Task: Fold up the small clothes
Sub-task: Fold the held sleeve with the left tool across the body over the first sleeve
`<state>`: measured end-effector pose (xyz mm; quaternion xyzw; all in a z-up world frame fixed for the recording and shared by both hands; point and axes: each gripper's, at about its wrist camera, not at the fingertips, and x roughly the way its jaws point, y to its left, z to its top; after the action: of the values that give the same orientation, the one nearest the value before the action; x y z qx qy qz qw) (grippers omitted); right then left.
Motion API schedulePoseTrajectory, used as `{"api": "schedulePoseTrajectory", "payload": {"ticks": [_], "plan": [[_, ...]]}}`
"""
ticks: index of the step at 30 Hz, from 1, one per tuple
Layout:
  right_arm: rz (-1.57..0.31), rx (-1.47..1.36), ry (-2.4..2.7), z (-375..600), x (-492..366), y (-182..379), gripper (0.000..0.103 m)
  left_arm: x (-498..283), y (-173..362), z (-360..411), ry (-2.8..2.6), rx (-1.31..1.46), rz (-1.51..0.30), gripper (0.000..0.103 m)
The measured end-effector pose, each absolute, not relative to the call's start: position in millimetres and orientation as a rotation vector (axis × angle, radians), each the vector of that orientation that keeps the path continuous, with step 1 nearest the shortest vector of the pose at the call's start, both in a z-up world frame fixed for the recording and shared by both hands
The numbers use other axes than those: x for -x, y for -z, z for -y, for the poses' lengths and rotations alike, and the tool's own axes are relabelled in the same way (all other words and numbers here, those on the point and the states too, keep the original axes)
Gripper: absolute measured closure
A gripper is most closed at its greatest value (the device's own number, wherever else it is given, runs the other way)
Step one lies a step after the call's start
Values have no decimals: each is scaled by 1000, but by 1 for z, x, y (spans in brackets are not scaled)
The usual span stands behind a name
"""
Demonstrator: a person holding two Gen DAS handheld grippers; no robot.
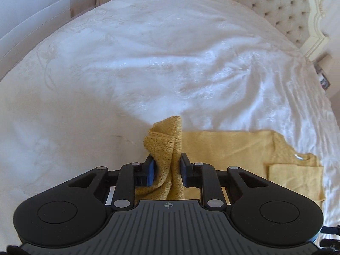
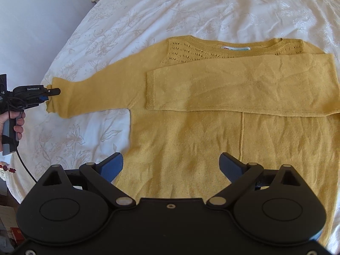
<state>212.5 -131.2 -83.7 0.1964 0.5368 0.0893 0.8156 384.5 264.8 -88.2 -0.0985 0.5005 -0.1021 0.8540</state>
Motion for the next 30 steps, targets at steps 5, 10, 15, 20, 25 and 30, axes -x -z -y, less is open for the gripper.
{"api": "schedulePoseTrajectory", "payload": {"ticks": [5, 10, 15, 20, 25, 30], "plan": [[-1133, -483, -216, 158, -194, 92, 6, -370, 58, -193, 333, 248, -1002, 80], [-1117, -533, -211, 195, -175, 96, 6, -360, 46, -104, 454, 250, -964, 80], [-1078, -470, -225, 220, -165, 90, 5, -338, 55, -36, 460, 203, -969, 76], [-1034, -398, -274, 222, -172, 79, 1, -305, 71, -16, 343, 70, -979, 58], [-985, -361, -315, 208, -189, 73, 1, -273, 98, -27, 244, -69, -1025, 58], [-933, -270, -264, 178, -211, 63, 1, -261, 133, -55, 184, -28, -1117, 57]]}}
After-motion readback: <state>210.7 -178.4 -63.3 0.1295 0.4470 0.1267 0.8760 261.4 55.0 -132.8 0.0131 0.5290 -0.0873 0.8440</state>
